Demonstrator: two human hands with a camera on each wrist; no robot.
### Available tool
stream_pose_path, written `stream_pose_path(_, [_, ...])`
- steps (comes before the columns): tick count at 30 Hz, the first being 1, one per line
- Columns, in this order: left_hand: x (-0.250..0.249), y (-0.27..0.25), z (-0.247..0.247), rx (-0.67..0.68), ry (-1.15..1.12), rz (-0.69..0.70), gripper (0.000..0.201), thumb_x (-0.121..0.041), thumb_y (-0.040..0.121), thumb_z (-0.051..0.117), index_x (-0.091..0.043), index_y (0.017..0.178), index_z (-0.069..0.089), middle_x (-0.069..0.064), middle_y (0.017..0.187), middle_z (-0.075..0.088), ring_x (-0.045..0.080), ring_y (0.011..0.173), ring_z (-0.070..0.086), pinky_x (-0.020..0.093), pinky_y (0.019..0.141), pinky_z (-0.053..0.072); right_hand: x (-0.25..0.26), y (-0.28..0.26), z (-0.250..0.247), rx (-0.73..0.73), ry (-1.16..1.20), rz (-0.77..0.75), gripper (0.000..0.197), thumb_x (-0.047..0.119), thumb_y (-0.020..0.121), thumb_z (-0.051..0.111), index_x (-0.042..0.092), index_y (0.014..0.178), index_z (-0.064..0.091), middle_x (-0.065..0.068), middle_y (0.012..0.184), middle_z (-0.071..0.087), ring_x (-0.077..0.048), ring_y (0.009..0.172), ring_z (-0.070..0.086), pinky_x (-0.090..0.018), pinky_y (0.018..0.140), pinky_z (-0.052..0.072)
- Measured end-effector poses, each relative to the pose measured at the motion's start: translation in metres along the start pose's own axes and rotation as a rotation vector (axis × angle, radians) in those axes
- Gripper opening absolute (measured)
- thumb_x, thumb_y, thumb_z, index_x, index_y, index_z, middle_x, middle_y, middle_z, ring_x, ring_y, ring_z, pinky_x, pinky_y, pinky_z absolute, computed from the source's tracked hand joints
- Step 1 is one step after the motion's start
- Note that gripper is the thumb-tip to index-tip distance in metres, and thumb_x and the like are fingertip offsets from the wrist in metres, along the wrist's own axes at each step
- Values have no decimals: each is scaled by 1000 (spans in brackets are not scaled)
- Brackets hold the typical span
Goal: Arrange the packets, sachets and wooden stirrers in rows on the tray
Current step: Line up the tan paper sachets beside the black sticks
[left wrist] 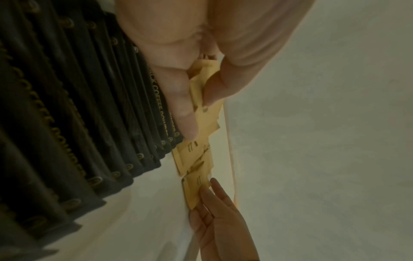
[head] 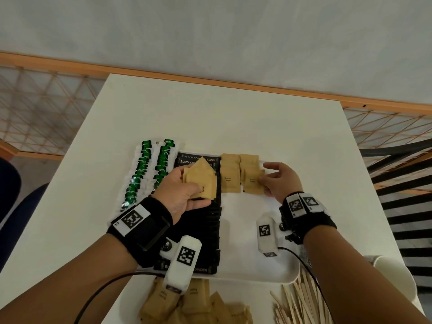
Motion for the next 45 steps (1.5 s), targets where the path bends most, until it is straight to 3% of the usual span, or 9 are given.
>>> stream_pose_path(7, [1, 0, 2, 15, 37, -6, 46, 12, 87, 54, -13, 125, 49, 14, 121, 56, 33, 100, 64, 38, 63, 61, 3, 2, 5, -9, -63, -21, 29, 11, 79, 68, 22, 105, 61, -6, 79, 69, -20, 64, 65, -42, 74, 59])
stream_pose_path(18, [1, 0, 2, 34, 40, 11, 48, 11, 85, 58, -12, 126, 49, 15, 120, 57, 33, 101, 64, 36, 66, 61, 7, 6, 9, -30, -59, -26, 34, 12, 78, 71, 23, 108, 58, -8, 88, 69, -23, 72, 68, -42, 75, 58])
stream_pose_path(36, [4, 1, 3, 50, 5, 35, 44, 8, 83, 63, -11, 121, 51, 16, 119, 60, 31, 98, 65, 32, 62, 60, 0, 9, 11, -63, -144, -48, 31, 24, 80, 71, 27, 107, 56, -2, 86, 66, -21, 81, 66, -42, 79, 56])
stream_pose_path(39, [5, 1, 2, 48, -1, 34, 45, 9, 83, 63, -10, 122, 50, 16, 120, 59, 32, 100, 65, 32, 61, 60, 3, 3, 10, -61, -173, -61, 46, 32, 77, 74, 24, 118, 54, -1, 88, 62, -21, 81, 64, -35, 76, 54])
stream_pose_path(43, [6, 2, 2, 49, -3, 32, 47, 8, 83, 63, -10, 124, 50, 16, 121, 58, 33, 102, 64, 31, 60, 59, 6, -6, 12, 15, -255, -109, 80, 29, 65, 85, 23, 133, 43, -3, 111, 51, -14, 92, 55, -22, 73, 45])
stream_pose_path(45, [6, 2, 3, 53, -1, 28, 46, 8, 83, 63, -10, 123, 50, 16, 121, 58, 33, 103, 64, 31, 61, 60, 7, -9, 15, 33, -290, -120, 93, 29, 60, 88, 21, 138, 38, -5, 120, 45, -15, 95, 54, -28, 83, 49])
Point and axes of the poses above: each hand's wrist, its own y-axis towards the middle knuckle, its own z-axis out of the palm, x = y × z, the point moved 4 cm from there along y, towards the middle knuckle
